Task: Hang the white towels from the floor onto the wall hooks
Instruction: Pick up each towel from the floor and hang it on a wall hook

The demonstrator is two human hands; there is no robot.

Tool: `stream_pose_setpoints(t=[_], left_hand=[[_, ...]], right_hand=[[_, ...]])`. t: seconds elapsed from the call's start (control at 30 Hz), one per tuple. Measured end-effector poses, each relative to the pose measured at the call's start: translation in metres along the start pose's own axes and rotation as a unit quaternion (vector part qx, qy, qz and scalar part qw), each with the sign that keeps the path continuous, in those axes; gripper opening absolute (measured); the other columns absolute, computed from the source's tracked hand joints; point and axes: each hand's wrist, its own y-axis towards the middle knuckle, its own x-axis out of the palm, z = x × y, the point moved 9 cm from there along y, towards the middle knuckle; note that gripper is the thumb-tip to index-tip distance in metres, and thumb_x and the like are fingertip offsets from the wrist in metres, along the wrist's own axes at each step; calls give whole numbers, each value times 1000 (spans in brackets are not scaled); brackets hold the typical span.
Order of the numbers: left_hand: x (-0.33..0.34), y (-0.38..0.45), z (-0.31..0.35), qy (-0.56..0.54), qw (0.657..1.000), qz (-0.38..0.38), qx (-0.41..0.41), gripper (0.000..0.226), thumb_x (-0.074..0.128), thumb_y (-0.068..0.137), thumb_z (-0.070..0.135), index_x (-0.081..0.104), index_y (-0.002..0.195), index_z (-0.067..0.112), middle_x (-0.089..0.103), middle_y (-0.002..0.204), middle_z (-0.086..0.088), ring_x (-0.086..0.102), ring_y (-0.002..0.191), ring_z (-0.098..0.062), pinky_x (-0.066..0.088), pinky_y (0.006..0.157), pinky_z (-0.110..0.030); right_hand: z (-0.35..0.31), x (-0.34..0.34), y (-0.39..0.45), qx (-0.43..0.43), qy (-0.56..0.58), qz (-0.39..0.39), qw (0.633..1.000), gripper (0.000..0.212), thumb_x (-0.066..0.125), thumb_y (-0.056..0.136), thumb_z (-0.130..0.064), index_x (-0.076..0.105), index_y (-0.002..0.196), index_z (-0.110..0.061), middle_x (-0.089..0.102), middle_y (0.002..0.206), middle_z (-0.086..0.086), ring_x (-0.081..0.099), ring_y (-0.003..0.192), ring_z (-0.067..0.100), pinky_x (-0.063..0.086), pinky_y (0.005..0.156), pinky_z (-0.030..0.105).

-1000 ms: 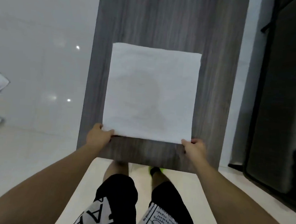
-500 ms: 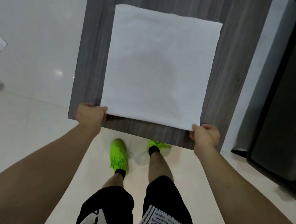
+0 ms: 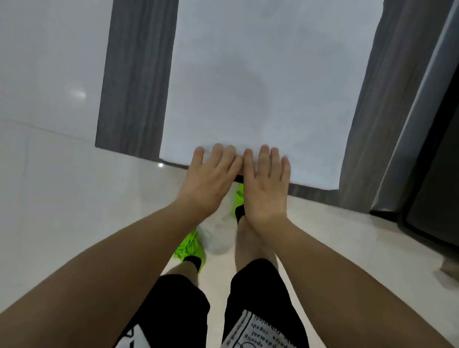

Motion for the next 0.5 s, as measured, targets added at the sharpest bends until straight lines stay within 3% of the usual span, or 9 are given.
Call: stream_pose_setpoints(t=[0.07, 0.13, 0.23, 0.37, 0.5], left_hand=[[-4, -2, 2, 9, 999, 46, 9, 46, 57, 74, 9, 44, 118, 10, 52, 105, -8, 53, 96, -30, 43, 75, -43], [-6, -9, 2, 4, 998, 59, 15, 32, 55, 73, 6, 51, 104, 12, 54, 94, -6, 54, 85, -28, 41, 68, -39], [-6, -23, 0, -36, 999, -20, 12, 30, 53, 74, 2, 50, 100, 15, 54, 95, -5, 53, 85, -27, 33, 63, -35], [-35, -41, -10, -136, 988, -68, -22, 30, 47, 78, -2, 47, 104, 12, 54, 96, -9, 54, 84, -29, 31, 61, -36], [-112, -50, -31, -239, 970, -36, -30, 25, 49, 81, 7, 54, 105, 11, 60, 92, -11, 57, 85, -33, 42, 66, -36]], right_hand=[[-2, -13, -6, 14, 25, 95, 995, 58, 56, 78, -11, 47, 135, -11, 52, 134, 20, 47, 127, 41, 37, 106, 57], [-4, -26, -17, 10, 52, 147, 988, 48, 42, 74, -5, 59, 119, -11, 60, 114, 14, 57, 108, 37, 44, 93, 50], [-9, -34, -32, 19, 79, 117, 990, 37, 52, 66, 3, 64, 99, -9, 60, 93, 10, 57, 85, 33, 42, 78, 41], [-14, -50, -51, 83, 131, 6, 988, 29, 53, 73, 1, 61, 99, -10, 58, 93, 10, 52, 84, 30, 26, 71, 32], [-11, -122, -69, 126, 192, 57, 972, 13, 46, 82, -3, 55, 91, -7, 57, 89, 14, 53, 81, 32, 26, 66, 33]])
